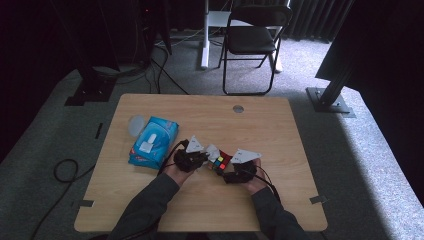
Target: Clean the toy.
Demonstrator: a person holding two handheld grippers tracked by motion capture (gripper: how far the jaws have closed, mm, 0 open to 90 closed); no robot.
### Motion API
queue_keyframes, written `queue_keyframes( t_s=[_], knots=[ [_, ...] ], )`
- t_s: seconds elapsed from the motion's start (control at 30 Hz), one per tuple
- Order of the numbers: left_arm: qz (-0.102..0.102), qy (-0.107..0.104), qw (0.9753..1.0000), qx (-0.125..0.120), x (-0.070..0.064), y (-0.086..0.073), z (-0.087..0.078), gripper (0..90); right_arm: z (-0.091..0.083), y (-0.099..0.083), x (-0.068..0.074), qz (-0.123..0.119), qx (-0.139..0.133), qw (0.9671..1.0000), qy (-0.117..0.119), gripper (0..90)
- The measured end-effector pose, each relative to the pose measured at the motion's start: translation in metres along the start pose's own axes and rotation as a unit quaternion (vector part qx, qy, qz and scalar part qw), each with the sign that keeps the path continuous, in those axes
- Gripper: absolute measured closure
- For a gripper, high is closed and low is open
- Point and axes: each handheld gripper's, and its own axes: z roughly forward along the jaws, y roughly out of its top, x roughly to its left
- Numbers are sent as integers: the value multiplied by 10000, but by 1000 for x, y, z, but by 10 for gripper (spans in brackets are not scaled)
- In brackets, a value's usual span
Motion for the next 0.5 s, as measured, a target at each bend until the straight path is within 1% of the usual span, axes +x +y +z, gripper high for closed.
queue_keyframes(
  t_s=[0.13, 0.5],
  knots=[
    [7, -2, 10000, 14, 1, 1, 0, 871, 0, 1, 3, -63, -1, 10000, 30, 342],
    [-27, 17, 10000, -55, 1, 3, 0, 871, 3, 2, 9, -198, 43, 9996, 174, 342]
  ],
)
